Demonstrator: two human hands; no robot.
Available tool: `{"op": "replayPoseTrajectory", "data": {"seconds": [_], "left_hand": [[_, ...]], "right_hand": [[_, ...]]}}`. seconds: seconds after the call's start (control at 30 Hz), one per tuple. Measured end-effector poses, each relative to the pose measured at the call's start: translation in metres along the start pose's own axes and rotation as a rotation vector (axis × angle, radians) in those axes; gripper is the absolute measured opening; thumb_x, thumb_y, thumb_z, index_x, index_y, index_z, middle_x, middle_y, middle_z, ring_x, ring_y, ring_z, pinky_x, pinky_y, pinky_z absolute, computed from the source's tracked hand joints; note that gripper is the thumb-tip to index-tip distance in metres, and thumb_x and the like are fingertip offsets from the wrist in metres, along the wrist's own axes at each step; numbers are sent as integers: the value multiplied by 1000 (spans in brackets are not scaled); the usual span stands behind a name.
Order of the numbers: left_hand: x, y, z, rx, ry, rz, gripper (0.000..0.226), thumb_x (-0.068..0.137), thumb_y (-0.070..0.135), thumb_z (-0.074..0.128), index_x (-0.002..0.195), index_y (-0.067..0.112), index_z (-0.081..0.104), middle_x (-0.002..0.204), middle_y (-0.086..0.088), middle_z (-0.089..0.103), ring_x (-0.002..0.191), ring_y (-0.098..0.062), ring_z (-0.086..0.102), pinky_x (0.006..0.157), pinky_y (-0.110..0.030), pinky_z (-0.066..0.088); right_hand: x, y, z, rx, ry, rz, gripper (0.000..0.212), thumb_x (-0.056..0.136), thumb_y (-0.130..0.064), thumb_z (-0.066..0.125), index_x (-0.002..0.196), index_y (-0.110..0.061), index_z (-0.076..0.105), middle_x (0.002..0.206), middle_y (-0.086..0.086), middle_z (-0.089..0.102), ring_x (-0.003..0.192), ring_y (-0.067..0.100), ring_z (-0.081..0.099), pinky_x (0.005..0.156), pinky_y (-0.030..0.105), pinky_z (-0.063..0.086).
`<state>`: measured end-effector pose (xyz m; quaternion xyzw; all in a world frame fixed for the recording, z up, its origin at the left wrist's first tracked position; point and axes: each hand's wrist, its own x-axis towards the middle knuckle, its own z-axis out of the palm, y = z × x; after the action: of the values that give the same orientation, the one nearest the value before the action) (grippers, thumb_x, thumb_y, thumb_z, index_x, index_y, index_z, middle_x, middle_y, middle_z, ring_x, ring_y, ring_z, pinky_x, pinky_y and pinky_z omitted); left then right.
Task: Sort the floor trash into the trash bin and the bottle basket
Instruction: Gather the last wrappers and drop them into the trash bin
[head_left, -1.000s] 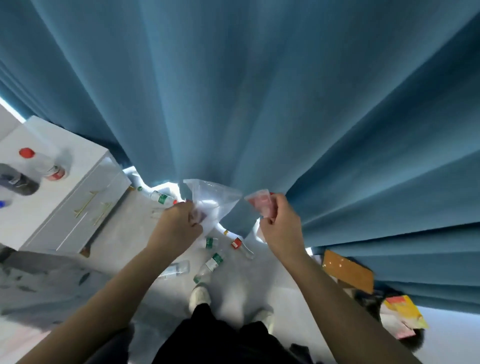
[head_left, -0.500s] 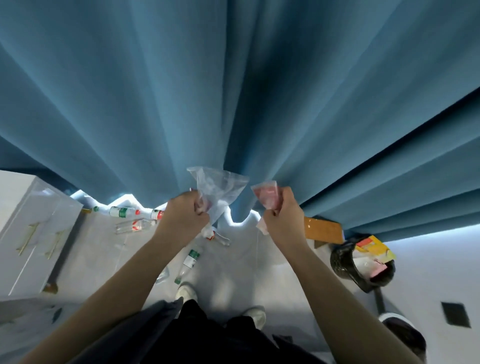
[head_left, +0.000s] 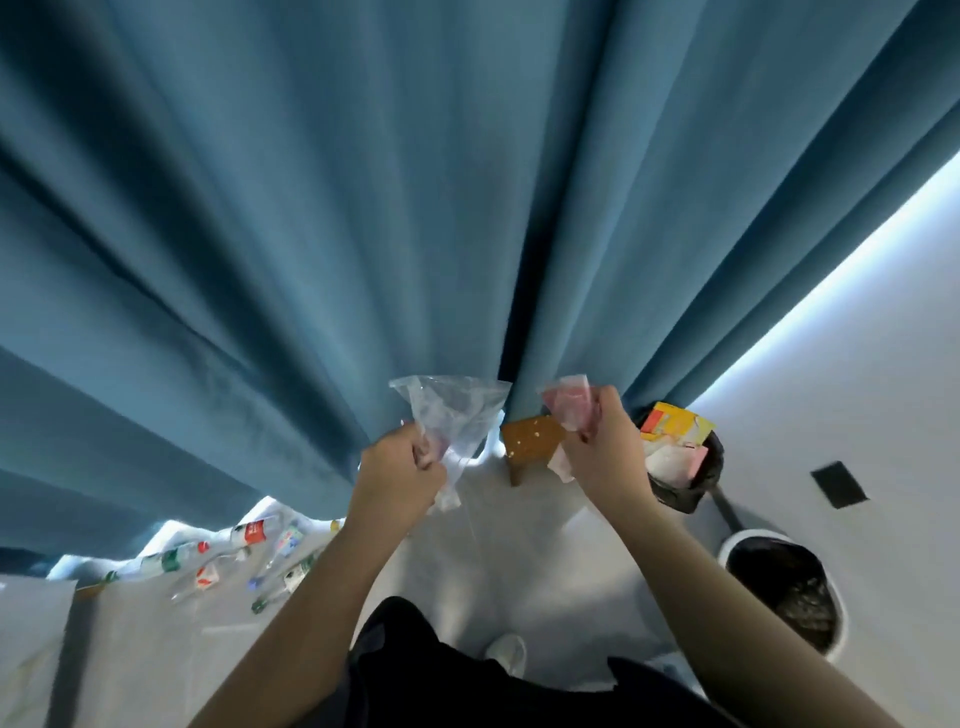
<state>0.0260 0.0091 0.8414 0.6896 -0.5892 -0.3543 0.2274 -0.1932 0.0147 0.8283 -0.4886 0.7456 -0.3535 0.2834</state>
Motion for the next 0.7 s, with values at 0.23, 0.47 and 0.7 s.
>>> {"op": "replayPoseTrajectory", "data": {"seconds": [0.23,0.47,0.7], "left_hand": [[26,56,54,83,-144,144,27,77,5,57,61,13,37,73,-22,56,65,-38,64,58,-42,54],[82,118,125,127,-305,212,27,76,2,60,61,13,40,64,-14,51,64,-38,65,57,-42,53],[160,198,208,207,-412,395,29,73,4,61,57,16,39,56,-1,47,54,-22,51,51,-28,48]], "right_hand": [[8,52,-56,60,203,102,26,77,-4,59,86,-24,46,72,-11,52,65,1,48,53,20,30],[35,94,-106,104,363,275,23,69,-13,51,74,-33,39,66,-9,52,59,4,50,47,17,29],[118,126,-151,74,444,365,32,69,-1,52,84,-29,45,73,-10,55,67,8,50,52,20,32]]}}
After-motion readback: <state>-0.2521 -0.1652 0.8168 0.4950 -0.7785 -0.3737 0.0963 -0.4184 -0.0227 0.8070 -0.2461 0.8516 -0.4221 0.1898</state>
